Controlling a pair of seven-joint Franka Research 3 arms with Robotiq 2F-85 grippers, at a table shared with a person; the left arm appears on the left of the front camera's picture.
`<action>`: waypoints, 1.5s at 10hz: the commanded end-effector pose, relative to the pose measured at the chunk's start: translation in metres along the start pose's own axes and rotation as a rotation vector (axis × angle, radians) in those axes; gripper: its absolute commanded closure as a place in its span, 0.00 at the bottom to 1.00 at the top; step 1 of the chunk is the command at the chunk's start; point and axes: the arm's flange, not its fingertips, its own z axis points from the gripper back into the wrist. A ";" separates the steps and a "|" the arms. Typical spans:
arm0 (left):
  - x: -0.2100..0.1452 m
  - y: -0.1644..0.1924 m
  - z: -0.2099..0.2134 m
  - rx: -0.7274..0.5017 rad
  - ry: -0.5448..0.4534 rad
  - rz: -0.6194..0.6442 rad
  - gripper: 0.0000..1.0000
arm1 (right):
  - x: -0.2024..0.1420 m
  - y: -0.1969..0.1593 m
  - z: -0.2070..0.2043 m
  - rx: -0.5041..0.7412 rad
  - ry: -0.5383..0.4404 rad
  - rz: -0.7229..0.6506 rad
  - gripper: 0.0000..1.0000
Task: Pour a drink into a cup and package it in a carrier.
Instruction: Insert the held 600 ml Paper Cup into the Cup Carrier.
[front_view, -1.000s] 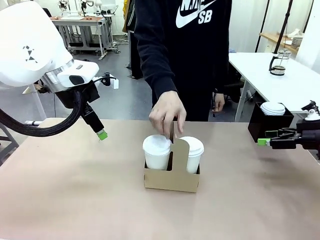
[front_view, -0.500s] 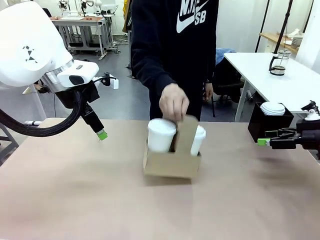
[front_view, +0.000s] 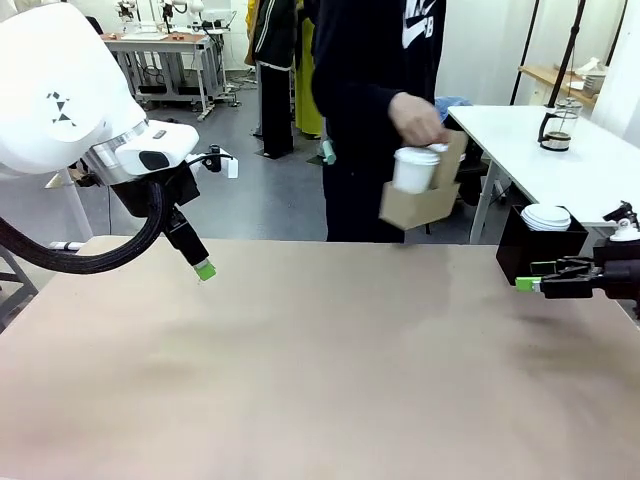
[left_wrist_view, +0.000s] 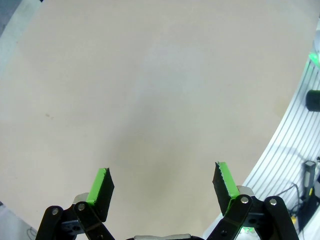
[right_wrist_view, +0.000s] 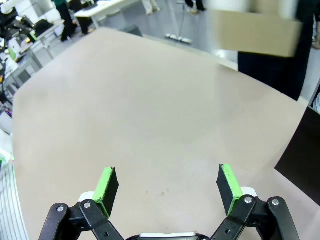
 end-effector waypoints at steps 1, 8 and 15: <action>0.001 0.000 0.002 0.003 0.011 0.010 0.00 | -0.002 -0.001 0.001 0.003 -0.007 0.013 0.00; 0.001 0.000 0.002 0.003 0.011 0.010 0.00 | -0.002 -0.001 0.001 0.003 -0.007 0.013 0.00; 0.001 0.000 0.002 0.003 0.011 0.010 0.00 | -0.002 -0.001 0.001 0.003 -0.007 0.013 0.00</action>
